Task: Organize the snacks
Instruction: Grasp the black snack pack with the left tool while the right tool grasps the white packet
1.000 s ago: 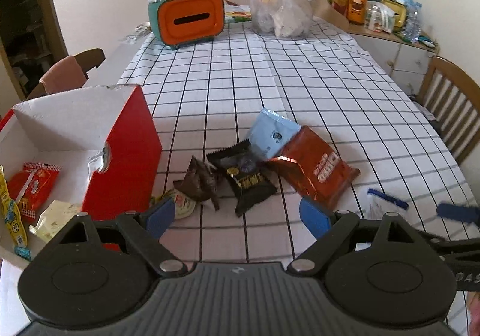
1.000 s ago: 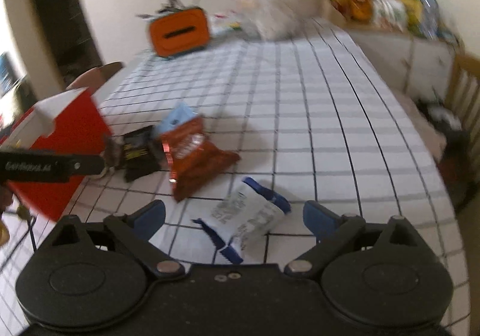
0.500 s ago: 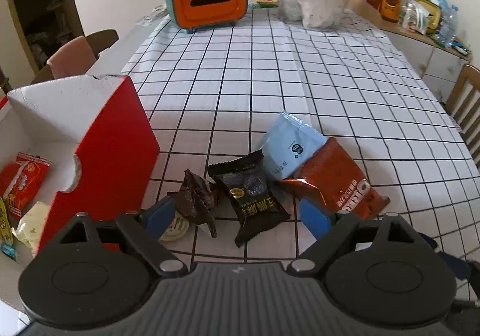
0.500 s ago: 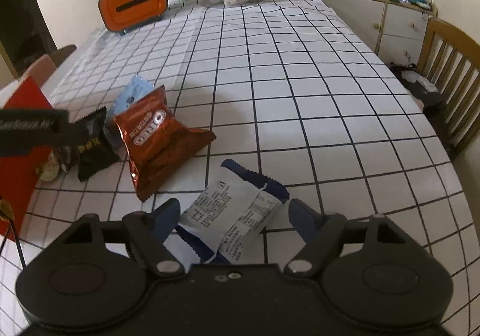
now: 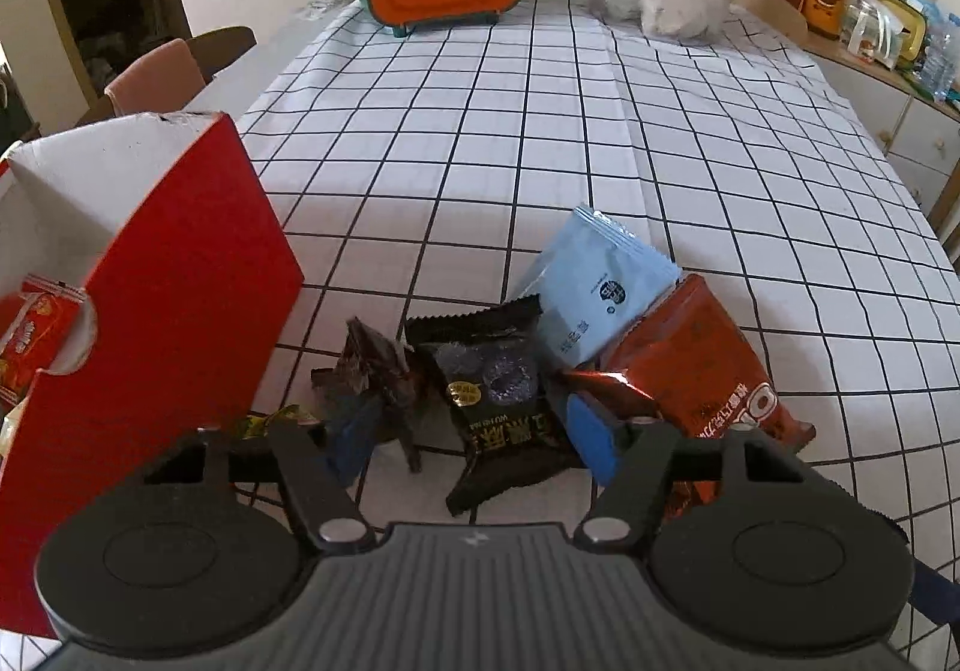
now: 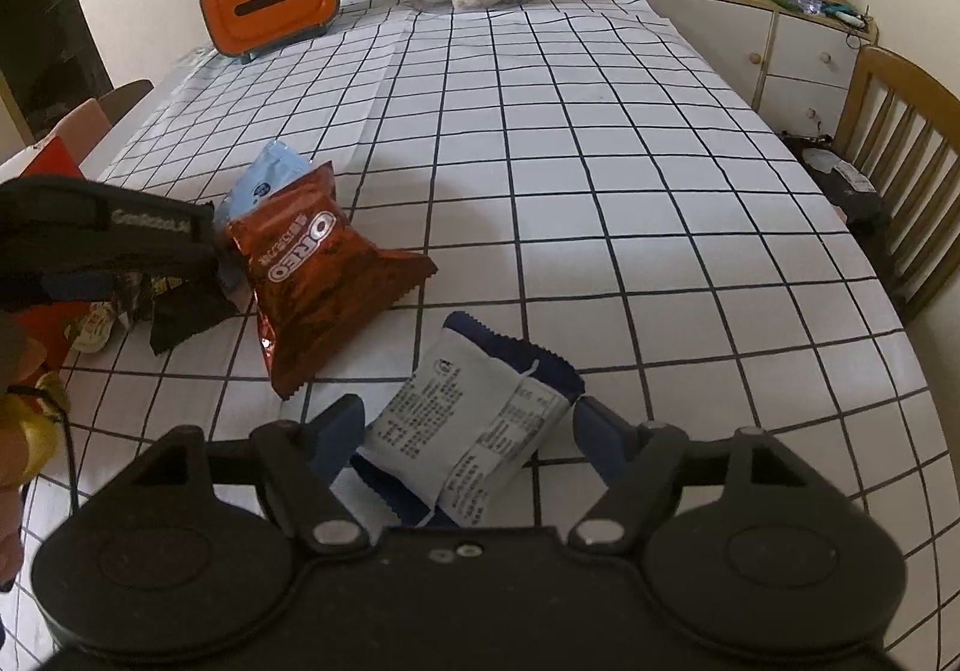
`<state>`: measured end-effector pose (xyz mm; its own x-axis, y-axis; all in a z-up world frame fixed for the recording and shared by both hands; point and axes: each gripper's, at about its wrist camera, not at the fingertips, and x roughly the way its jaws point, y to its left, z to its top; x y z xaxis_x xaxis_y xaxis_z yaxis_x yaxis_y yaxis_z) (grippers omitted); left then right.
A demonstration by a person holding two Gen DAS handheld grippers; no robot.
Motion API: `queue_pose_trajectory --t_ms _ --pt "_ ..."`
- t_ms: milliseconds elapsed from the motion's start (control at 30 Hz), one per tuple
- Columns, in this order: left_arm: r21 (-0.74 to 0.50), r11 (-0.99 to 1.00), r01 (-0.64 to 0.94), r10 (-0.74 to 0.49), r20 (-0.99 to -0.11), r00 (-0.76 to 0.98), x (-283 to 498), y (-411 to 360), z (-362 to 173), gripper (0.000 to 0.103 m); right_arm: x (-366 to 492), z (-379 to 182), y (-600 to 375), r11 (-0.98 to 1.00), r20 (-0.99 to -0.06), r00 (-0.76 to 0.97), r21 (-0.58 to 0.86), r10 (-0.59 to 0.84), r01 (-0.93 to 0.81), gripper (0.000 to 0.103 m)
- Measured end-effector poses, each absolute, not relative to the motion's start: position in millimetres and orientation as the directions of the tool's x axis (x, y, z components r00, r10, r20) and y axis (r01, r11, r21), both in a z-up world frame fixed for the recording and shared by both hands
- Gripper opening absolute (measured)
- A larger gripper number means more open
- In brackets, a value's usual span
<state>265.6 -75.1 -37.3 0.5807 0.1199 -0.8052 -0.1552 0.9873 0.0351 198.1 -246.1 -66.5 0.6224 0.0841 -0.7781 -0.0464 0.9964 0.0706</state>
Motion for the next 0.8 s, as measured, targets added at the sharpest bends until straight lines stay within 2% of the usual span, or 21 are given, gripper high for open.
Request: queue_pose_trajectory --t_ms 100,233,467,533,767,800 --pt "0.041 0.988 -0.152 0.122 -0.805 0.58 268.1 -77.1 -39.5 0.065 197.5 -67.4 -249.1 0.995 -0.779 0.62 0.08 0.097 -0.056 0.075" --pt "0.032 0.989 -0.146 0.111 -0.811 0.574 271.2 -77.1 -42.1 0.058 193.0 -68.0 -253.9 0.993 -0.777 0.618 0.088 0.12 -0.082 0.074" --pt "-0.002 0.99 -0.138 0.076 -0.826 0.558 275.5 -73.1 -46.1 0.044 185.0 -65.6 -258.7 0.984 -0.769 0.615 0.119 0.177 -0.134 0.051" --pt "-0.009 0.991 -0.136 0.067 -0.835 0.546 276.5 -71.0 -48.2 0.039 183.0 -64.9 -259.2 0.982 -0.764 0.618 0.119 0.187 -0.15 0.049" --pt "-0.022 0.991 -0.13 0.051 -0.845 0.532 275.5 -66.0 -48.7 0.034 176.1 -63.8 -264.3 0.977 -0.739 0.639 0.14 0.212 -0.162 0.044" --pt "-0.021 0.992 -0.128 0.05 -0.846 0.531 275.0 -65.7 -48.5 0.034 174.6 -62.9 -265.3 0.977 -0.734 0.645 0.142 0.212 -0.16 0.035"
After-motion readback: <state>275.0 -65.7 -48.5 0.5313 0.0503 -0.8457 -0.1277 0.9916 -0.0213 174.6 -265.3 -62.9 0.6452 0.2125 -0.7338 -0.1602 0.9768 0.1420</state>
